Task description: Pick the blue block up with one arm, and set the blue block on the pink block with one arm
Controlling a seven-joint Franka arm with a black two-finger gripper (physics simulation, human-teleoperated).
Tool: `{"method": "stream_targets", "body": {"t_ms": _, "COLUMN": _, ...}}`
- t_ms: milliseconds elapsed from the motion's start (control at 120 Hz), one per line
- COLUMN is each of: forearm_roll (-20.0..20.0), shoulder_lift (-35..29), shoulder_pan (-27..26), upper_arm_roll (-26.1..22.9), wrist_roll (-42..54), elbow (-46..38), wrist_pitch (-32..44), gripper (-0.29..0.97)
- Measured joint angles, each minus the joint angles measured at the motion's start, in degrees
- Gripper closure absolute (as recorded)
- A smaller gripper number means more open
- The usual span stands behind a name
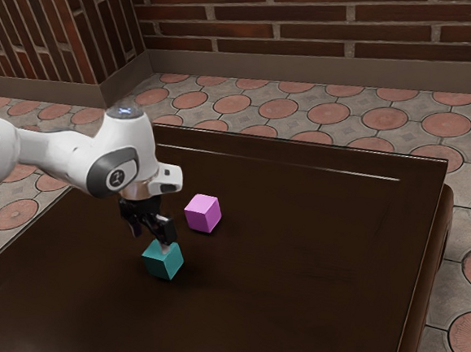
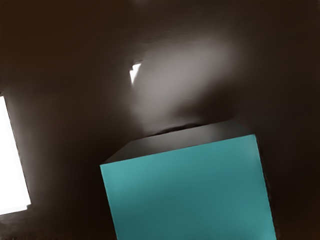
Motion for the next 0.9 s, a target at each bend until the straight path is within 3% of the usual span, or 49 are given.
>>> {"method": "stream_targets", "body": {"t_ms": 342, "forearm_roll": 0.4, "shoulder_lift": 7.0, "shoulder_pan": -1.4, "upper_arm_roll": 0.5, "wrist_roll": -2.5, "elbow": 2.2, "wrist_pitch": 2.2, "gripper": 0.0}}
{"method": "stream_targets", "body": {"t_ms": 467, "forearm_roll": 0.4, "shoulder_lift": 9.4, "shoulder_pan": -2.5, "upper_arm_roll": 2.1, "wrist_roll": -3.9, "elbow": 2.6, "wrist_pitch": 3.0, "gripper": 0.1}}
{"method": "stream_targets", "body": {"t_ms": 592, "forearm_roll": 0.5, "shoulder_lift": 9.6, "shoulder_pan": -3.6, "upper_arm_roll": 2.9, "wrist_roll": -5.2, "elbow": 2.9, "wrist_pitch": 3.5, "gripper": 0.1}}
{"method": "stream_targets", "body": {"t_ms": 717, "forearm_roll": 0.4, "shoulder_lift": 8.3, "shoulder_pan": -3.6, "upper_arm_roll": 2.6, "wrist_roll": -6.0, "elbow": 3.1, "wrist_pitch": 3.8, "gripper": 0.27}}
{"method": "stream_targets", "body": {"t_ms": 900, "forearm_roll": -0.7, "shoulder_lift": 6.8, "shoulder_pan": -3.7, "upper_arm_roll": 2.2, "wrist_roll": -5.5, "elbow": 9.2, "wrist_pitch": 2.0, "gripper": 0.29}}
